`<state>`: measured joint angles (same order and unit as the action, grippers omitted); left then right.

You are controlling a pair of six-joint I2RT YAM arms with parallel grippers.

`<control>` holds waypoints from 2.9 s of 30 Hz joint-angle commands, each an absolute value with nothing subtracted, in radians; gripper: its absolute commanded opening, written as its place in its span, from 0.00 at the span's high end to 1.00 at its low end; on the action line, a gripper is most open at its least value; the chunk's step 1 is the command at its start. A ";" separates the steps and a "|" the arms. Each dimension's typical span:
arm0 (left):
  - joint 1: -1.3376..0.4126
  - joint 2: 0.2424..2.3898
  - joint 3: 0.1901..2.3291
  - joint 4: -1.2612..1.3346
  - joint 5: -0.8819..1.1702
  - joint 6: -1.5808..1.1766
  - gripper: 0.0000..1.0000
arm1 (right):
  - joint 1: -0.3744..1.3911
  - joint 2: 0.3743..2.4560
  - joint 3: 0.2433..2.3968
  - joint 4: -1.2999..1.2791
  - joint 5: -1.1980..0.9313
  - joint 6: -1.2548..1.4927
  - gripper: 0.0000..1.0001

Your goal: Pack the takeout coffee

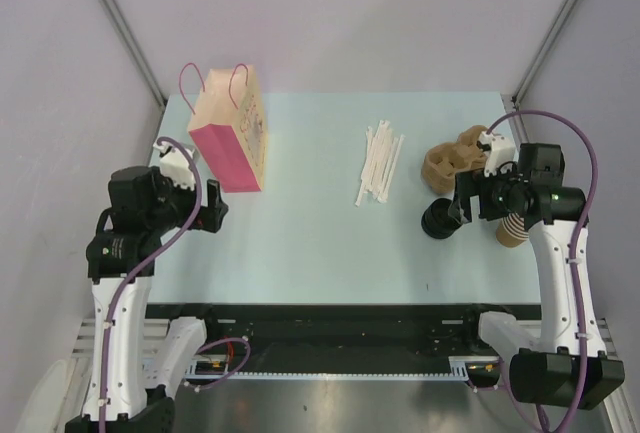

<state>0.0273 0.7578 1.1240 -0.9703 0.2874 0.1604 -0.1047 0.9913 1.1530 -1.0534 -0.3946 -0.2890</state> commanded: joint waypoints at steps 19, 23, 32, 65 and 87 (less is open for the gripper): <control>0.025 0.838 1.195 -0.934 0.186 0.057 0.00 | -0.550 1.325 1.681 -1.439 -0.390 -0.552 0.00; 0.025 0.853 1.207 -0.920 0.241 0.041 0.00 | -0.635 1.394 1.741 -1.471 -0.368 -0.566 0.00; 0.023 0.910 1.264 -0.931 0.301 0.025 0.01 | -0.703 1.482 1.683 -1.411 -0.367 -0.610 0.34; 0.009 0.911 1.258 -0.919 0.313 0.038 0.00 | -0.710 1.669 1.595 -1.278 -0.348 -0.586 0.68; -0.020 0.931 1.269 -0.911 0.311 0.058 0.01 | -0.790 1.677 1.790 -1.489 -0.500 -0.643 1.00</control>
<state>0.0109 0.9295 1.2350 -0.9466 0.2943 0.0456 -0.7811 1.6756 1.7340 -1.3357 -0.4393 -0.6193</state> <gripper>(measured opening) 0.994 0.018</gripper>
